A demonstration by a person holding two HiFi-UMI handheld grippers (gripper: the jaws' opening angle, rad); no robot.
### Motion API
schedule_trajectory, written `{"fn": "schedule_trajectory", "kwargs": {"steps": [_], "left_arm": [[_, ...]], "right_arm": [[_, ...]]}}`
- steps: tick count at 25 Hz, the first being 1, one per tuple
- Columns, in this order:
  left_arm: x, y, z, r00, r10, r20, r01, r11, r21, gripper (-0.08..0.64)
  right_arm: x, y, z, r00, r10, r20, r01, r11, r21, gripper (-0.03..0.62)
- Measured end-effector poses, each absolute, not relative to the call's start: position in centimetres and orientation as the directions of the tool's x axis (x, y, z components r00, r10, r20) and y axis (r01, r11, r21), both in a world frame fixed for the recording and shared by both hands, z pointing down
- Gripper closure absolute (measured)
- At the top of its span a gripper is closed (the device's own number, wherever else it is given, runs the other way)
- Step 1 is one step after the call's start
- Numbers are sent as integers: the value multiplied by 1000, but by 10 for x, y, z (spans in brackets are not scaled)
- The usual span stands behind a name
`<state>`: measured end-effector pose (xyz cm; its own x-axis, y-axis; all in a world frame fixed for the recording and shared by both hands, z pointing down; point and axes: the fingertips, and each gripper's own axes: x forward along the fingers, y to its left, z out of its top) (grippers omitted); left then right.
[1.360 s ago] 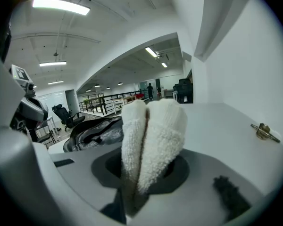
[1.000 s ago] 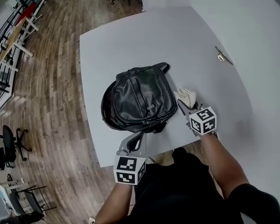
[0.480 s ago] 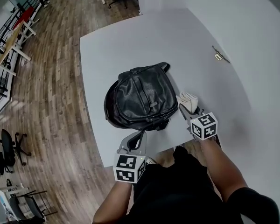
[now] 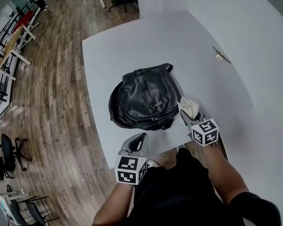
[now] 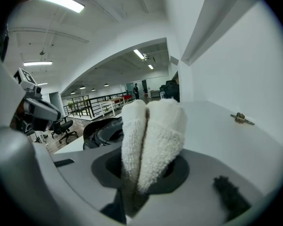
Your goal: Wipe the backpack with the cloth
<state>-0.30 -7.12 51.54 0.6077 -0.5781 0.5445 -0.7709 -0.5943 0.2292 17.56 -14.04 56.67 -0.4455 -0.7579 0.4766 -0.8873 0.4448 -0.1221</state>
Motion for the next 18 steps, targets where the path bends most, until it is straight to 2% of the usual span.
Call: {"fn": "schedule_trajectory", "kwargs": {"steps": [18], "left_arm": [[-27,-53,499,614,-597,516,-772,-591,235,552]], "right_arm": [[149,-119,553,-446,-755,480,-882,461,-93,508]]}}
